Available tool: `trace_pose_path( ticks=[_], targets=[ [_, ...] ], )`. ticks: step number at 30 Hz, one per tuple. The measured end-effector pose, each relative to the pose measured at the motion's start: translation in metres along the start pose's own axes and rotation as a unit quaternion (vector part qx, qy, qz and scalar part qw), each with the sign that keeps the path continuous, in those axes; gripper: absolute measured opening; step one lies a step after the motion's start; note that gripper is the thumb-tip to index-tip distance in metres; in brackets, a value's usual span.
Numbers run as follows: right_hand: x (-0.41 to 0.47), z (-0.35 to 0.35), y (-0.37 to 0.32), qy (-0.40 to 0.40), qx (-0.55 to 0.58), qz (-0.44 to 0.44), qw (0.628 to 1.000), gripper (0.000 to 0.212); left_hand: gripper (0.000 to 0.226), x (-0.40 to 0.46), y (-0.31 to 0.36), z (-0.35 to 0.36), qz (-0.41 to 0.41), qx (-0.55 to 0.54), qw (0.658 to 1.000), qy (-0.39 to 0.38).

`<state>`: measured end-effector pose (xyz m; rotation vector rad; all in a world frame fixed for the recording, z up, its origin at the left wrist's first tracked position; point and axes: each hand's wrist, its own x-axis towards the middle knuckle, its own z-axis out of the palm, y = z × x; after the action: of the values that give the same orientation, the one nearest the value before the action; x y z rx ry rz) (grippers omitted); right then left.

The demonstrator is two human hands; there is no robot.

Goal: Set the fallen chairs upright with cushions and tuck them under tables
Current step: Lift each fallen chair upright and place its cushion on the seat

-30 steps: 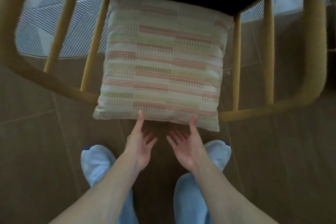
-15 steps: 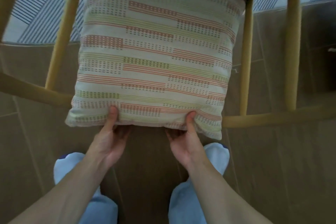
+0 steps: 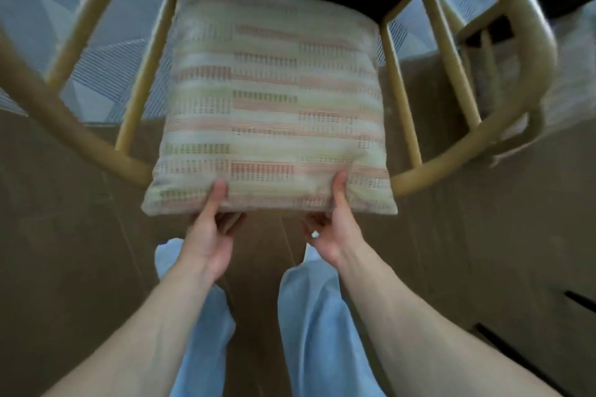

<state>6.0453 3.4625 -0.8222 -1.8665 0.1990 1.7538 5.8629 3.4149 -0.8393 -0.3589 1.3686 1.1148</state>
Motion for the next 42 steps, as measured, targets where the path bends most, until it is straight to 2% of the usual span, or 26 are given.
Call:
trace_pose_path(
  ticks=[4,6,9,14,19,23,26,29,33,37,40,42],
  targets=[
    [-0.072,-0.011,-0.046,0.030,-0.053,0.002,0.998,0.107,0.049,-0.074,0.024,0.045,-0.005,-0.024,0.998,0.055],
    [-0.106,-0.015,-0.068,0.033,-0.076,-0.002,0.997,0.108,0.050,-0.112,0.035,0.068,-0.001,-0.032,0.997,0.067],
    [-0.150,-0.017,-0.104,0.045,-0.097,-0.011,0.994,0.100,0.056,-0.163,0.051,0.105,-0.020,-0.046,0.995,0.090],
    [-0.215,-0.010,-0.176,0.062,-0.121,-0.029,0.990,0.071,0.072,-0.227,0.082,0.174,-0.023,-0.057,0.988,0.139],
    [-0.254,0.012,-0.246,0.083,-0.169,-0.065,0.980,0.075,0.070,-0.262,0.121,0.232,-0.007,-0.046,0.985,0.164],
    [-0.270,0.038,-0.302,0.080,-0.213,-0.098,0.969,0.088,0.070,-0.271,0.161,0.278,0.008,-0.036,0.987,0.157],
    [-0.274,0.064,-0.340,0.061,-0.234,-0.096,0.966,0.086,0.082,-0.266,0.192,0.303,0.014,-0.029,0.988,0.149],
    [-0.272,0.097,-0.363,0.081,-0.226,-0.140,0.961,0.085,0.084,-0.256,0.230,0.328,0.016,-0.030,0.987,0.158],
    [-0.271,0.146,-0.393,0.113,-0.231,-0.202,0.945,0.074,0.073,-0.240,0.278,0.364,0.028,-0.034,0.985,0.166],
    [-0.265,0.185,-0.426,0.124,-0.249,-0.235,0.931,0.063,0.056,-0.214,0.308,0.397,0.097,-0.021,0.969,0.228],
    [-0.264,0.215,-0.450,0.129,-0.259,-0.254,0.923,0.056,0.056,-0.197,0.337,0.419,0.118,-0.019,0.963,0.242],
    [-0.265,0.237,-0.466,0.133,-0.264,-0.254,0.921,0.060,0.058,-0.188,0.359,0.431,0.119,-0.021,0.960,0.252]
  ],
)
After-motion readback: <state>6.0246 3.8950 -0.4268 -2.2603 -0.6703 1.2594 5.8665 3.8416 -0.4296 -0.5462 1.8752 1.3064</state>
